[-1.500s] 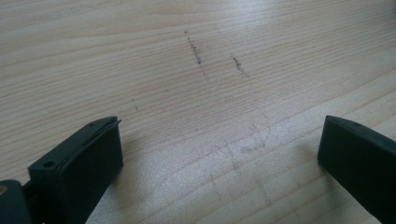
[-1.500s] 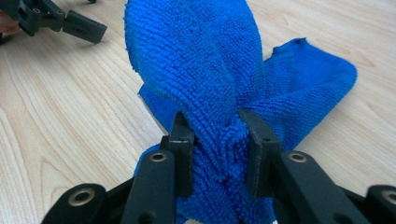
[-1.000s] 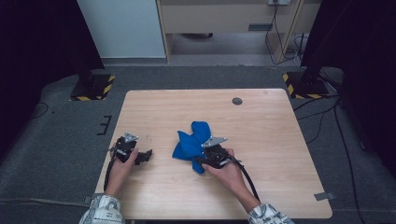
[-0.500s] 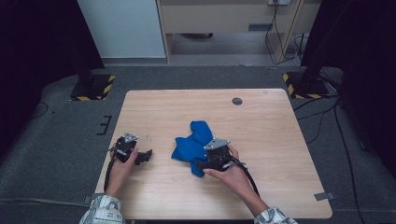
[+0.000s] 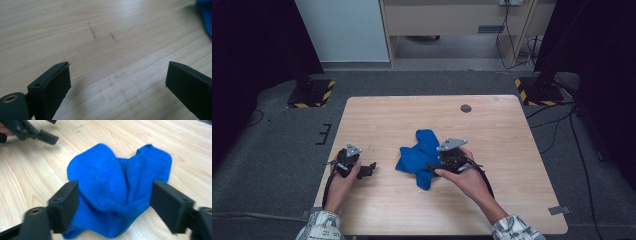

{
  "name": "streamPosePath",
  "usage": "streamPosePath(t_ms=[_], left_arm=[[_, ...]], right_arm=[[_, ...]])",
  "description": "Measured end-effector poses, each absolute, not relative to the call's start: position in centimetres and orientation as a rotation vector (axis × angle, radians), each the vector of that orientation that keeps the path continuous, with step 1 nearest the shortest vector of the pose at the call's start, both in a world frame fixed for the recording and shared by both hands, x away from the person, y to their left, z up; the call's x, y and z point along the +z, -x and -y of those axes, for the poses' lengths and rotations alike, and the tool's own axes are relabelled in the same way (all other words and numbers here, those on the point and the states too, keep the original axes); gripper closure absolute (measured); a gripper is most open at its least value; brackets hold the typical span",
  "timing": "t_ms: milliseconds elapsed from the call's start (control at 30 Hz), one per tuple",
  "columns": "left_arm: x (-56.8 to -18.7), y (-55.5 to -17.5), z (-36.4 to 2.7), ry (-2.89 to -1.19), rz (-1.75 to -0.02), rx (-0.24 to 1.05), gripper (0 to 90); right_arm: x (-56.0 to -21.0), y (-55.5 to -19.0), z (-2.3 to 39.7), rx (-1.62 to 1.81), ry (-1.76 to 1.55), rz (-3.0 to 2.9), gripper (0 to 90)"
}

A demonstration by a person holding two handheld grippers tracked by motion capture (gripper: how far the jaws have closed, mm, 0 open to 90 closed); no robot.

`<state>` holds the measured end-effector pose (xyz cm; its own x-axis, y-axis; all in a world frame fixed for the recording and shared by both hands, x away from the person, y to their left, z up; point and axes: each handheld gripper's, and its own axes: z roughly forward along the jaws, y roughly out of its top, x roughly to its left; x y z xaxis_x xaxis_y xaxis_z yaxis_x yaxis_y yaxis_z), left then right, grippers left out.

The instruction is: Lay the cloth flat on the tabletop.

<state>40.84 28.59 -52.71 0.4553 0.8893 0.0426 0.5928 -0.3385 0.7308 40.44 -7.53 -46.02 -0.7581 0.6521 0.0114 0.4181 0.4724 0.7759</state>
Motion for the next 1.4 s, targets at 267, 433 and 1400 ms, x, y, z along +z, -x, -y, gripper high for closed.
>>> streamPosePath(t_ms=[267, 433, 1400], left_arm=[[-52.0, -39.7, -25.5, -2.122, -1.111, 0.565, 6.5], [-52.1, -39.7, -23.8, -2.153, -1.074, 0.547, 6.5], [-52.3, -40.0, -23.2, -2.145, -1.062, 0.479, 27.2]], right_arm=[[-44.6, -43.2, 6.2, 1.151, -0.891, -2.436, 54.4], [-44.4, -44.3, 4.8, 1.151, -0.856, -2.450, 66.6], [-47.2, -47.0, 0.5, 1.070, -0.850, -2.543, 69.5]])
